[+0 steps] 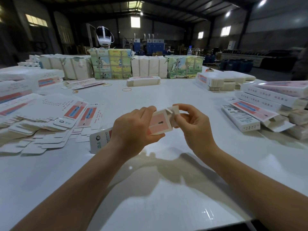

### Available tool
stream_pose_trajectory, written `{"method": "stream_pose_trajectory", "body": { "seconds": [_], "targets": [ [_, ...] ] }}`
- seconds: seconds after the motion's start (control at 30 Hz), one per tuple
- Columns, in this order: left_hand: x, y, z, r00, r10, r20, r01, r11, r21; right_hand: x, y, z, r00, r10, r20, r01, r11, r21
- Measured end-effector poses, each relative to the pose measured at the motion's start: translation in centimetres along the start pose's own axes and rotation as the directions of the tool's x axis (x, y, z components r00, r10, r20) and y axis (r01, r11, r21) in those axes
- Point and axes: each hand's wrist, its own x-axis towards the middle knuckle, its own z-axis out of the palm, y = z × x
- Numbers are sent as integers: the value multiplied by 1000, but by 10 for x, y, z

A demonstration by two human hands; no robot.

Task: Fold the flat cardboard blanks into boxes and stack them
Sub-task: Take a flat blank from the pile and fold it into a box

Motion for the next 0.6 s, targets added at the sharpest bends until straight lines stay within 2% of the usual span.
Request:
{"method": "stream_pose_trajectory", "body": {
  "seconds": [0.13, 0.37, 0.6],
  "targets": [
    [0, 2, -1, 1000, -8, -4, 8, 1000, -6, -1, 0, -1, 1000, 22, 2, -22, 998, 59],
    [0, -1, -1, 999, -47, 4, 47, 998, 39, -3, 0, 2, 999, 21, -39, -20, 999, 30],
    [1, 4, 1, 998, -49, 26, 47, 998, 52, -6, 0, 6, 998, 53, 26, -54, 998, 15]
  ]
}}
